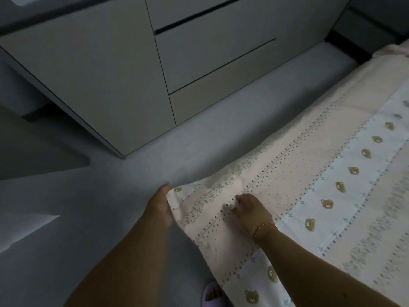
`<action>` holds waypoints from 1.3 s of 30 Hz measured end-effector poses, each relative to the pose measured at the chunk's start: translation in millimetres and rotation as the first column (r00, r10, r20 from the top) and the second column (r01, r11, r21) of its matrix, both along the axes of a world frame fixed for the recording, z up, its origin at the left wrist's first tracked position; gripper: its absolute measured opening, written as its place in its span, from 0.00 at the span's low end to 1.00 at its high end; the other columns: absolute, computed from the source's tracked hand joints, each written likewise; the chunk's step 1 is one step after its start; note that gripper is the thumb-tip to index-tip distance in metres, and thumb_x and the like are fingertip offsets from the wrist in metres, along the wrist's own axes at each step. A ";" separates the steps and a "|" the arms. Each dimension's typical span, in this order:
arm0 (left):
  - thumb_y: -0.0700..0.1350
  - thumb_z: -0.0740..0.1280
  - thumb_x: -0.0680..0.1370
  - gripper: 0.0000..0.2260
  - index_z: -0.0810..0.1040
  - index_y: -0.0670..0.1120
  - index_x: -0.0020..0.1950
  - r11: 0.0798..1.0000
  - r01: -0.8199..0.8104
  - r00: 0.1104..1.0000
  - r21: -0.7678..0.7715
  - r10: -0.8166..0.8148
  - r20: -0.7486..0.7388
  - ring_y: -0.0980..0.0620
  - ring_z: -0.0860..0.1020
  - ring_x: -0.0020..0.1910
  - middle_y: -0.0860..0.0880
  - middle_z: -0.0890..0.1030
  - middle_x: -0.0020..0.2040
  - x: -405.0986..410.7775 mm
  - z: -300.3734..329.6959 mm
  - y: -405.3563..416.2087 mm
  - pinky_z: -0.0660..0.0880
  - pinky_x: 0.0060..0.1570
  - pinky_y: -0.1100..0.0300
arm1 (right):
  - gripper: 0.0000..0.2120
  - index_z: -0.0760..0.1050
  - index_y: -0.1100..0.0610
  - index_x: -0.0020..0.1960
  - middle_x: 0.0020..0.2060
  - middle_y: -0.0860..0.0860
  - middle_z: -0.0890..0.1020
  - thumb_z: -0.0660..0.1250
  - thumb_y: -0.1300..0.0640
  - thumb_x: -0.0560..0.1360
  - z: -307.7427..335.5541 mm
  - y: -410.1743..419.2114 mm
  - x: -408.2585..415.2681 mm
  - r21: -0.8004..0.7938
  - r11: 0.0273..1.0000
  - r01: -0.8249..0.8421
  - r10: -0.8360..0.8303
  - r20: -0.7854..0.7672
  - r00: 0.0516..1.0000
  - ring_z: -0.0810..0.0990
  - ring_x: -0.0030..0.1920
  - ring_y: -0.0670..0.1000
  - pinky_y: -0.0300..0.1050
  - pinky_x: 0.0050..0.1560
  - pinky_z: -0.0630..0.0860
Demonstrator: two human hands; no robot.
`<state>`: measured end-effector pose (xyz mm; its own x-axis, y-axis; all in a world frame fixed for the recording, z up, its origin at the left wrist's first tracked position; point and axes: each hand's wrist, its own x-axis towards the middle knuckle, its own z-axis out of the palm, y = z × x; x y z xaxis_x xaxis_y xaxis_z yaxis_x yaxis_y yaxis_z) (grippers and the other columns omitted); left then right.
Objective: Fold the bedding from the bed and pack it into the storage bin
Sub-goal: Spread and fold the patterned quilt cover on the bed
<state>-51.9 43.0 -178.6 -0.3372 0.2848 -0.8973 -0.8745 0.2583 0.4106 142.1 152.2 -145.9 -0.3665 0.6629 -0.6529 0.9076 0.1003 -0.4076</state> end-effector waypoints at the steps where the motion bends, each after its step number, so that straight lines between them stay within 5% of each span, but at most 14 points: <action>1: 0.52 0.60 0.81 0.17 0.78 0.39 0.51 0.999 -0.040 0.999 0.006 0.040 0.018 0.43 0.78 0.43 0.40 0.81 0.46 -3.3 0.7 3.6 0.74 0.44 0.53 | 0.24 0.67 0.50 0.69 0.70 0.46 0.67 0.60 0.41 0.76 -1.0 0.7 -1.1 0.001 1.000 0.002 -0.002 0.004 1.000 0.68 0.69 0.50 0.52 0.71 0.63; 5: 0.44 0.64 0.79 0.08 0.76 0.38 0.50 0.993 -0.106 0.994 -0.055 0.106 -0.003 0.46 0.77 0.37 0.42 0.80 0.41 -10.1 -5.7 6.5 0.76 0.34 0.55 | 0.25 0.68 0.50 0.69 0.70 0.47 0.66 0.61 0.40 0.76 -2.1 5.8 -3.8 -0.019 0.999 0.030 -0.030 0.011 0.999 0.68 0.69 0.51 0.54 0.72 0.62; 7: 0.37 0.67 0.77 0.05 0.75 0.37 0.51 0.974 -0.191 0.981 -0.120 0.183 -0.069 0.47 0.77 0.37 0.42 0.79 0.46 -11.6 -10.0 6.4 0.76 0.41 0.53 | 0.25 0.69 0.50 0.68 0.69 0.47 0.67 0.61 0.40 0.75 -1.2 8.0 -4.6 -0.026 0.999 0.041 -0.040 0.011 0.999 0.69 0.69 0.51 0.53 0.71 0.63; 11: 0.36 0.66 0.78 0.09 0.76 0.35 0.57 0.946 -0.321 0.946 0.048 0.323 -0.042 0.44 0.79 0.50 0.40 0.79 0.54 -8.2 11.3 26.6 0.75 0.49 0.50 | 0.25 0.70 0.51 0.68 0.69 0.48 0.68 0.62 0.40 0.75 3.1 10.0 -2.8 -0.045 0.998 0.049 -0.048 0.012 0.999 0.69 0.68 0.51 0.52 0.71 0.64; 18: 0.32 0.54 0.77 0.09 0.72 0.39 0.43 0.980 -0.050 0.992 0.195 0.071 -0.103 0.49 0.81 0.33 0.44 0.81 0.33 -3.7 67.9 59.5 0.79 0.35 0.60 | 0.20 0.73 0.60 0.65 0.64 0.56 0.76 0.58 0.48 0.80 38.3 15.6 -10.5 -0.079 0.992 0.099 -0.103 -0.054 0.993 0.73 0.64 0.56 0.44 0.65 0.66; 22: 0.39 0.67 0.75 0.05 0.81 0.39 0.46 0.983 0.080 0.996 0.166 -0.070 -0.060 0.42 0.81 0.42 0.40 0.83 0.41 8.2 99.4 63.0 0.78 0.53 0.46 | 0.16 0.77 0.58 0.57 0.55 0.56 0.80 0.58 0.49 0.79 57.9 19.2 -10.9 0.001 0.982 0.191 -0.189 -0.123 0.974 0.77 0.57 0.56 0.44 0.59 0.70; 25: 0.49 0.69 0.77 0.11 0.81 0.42 0.52 0.974 0.181 0.953 0.136 -0.140 -0.269 0.41 0.83 0.47 0.41 0.84 0.47 15.6 112.8 62.3 0.78 0.53 0.42 | 0.08 0.76 0.54 0.49 0.45 0.52 0.80 0.60 0.52 0.79 76.5 26.5 -12.4 0.031 0.943 0.331 -0.312 -0.263 0.913 0.79 0.49 0.54 0.40 0.50 0.70; 28: 0.47 0.67 0.79 0.11 0.81 0.42 0.54 0.951 0.257 0.872 0.174 -0.150 -0.466 0.42 0.83 0.49 0.42 0.85 0.49 22.5 127.1 60.5 0.78 0.55 0.41 | 0.05 0.75 0.53 0.50 0.44 0.48 0.79 0.62 0.54 0.78 97.5 38.7 -18.3 0.037 0.910 0.413 -0.363 -0.409 0.837 0.77 0.44 0.50 0.40 0.48 0.71; 30: 0.45 0.66 0.79 0.09 0.82 0.43 0.54 0.933 0.318 0.808 0.169 -0.173 -0.563 0.42 0.83 0.50 0.43 0.85 0.49 25.8 141.1 59.2 0.78 0.55 0.41 | 0.06 0.74 0.52 0.53 0.50 0.48 0.78 0.64 0.55 0.77 112.0 50.2 -26.3 0.057 0.919 0.389 -0.311 -0.500 0.808 0.77 0.47 0.49 0.41 0.52 0.73; 34: 0.42 0.66 0.79 0.05 0.81 0.44 0.52 0.894 0.410 0.707 0.179 -0.187 -0.682 0.42 0.83 0.50 0.44 0.84 0.49 37.0 173.4 62.9 0.78 0.55 0.44 | 0.24 0.70 0.46 0.66 0.62 0.48 0.73 0.66 0.66 0.74 145.8 73.9 -44.7 0.149 0.981 0.126 -0.012 -0.600 0.800 0.73 0.55 0.49 0.41 0.55 0.75; 36: 0.42 0.66 0.79 0.05 0.81 0.45 0.50 0.872 0.452 0.655 0.188 -0.181 -0.734 0.46 0.82 0.47 0.43 0.84 0.48 46.3 189.6 64.7 0.77 0.53 0.46 | 0.28 0.70 0.41 0.65 0.62 0.50 0.73 0.67 0.67 0.72 163.4 85.2 -50.4 0.252 0.967 -0.050 0.182 -0.532 0.827 0.73 0.57 0.52 0.43 0.56 0.75; 39: 0.42 0.65 0.79 0.05 0.82 0.47 0.49 0.839 0.508 0.601 0.195 -0.183 -0.778 0.48 0.79 0.45 0.39 0.83 0.49 61.8 213.0 62.5 0.76 0.50 0.47 | 0.18 0.75 0.43 0.61 0.56 0.50 0.78 0.68 0.58 0.73 190.8 102.2 -42.1 0.402 0.852 -0.336 0.451 -0.234 0.861 0.73 0.59 0.55 0.53 0.63 0.71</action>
<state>10.0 105.5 34.5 -0.6121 0.7603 -0.2174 -0.1405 0.1660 0.9761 100.0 254.4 44.9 -0.7872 0.5739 -0.2260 0.5930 0.6034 -0.5331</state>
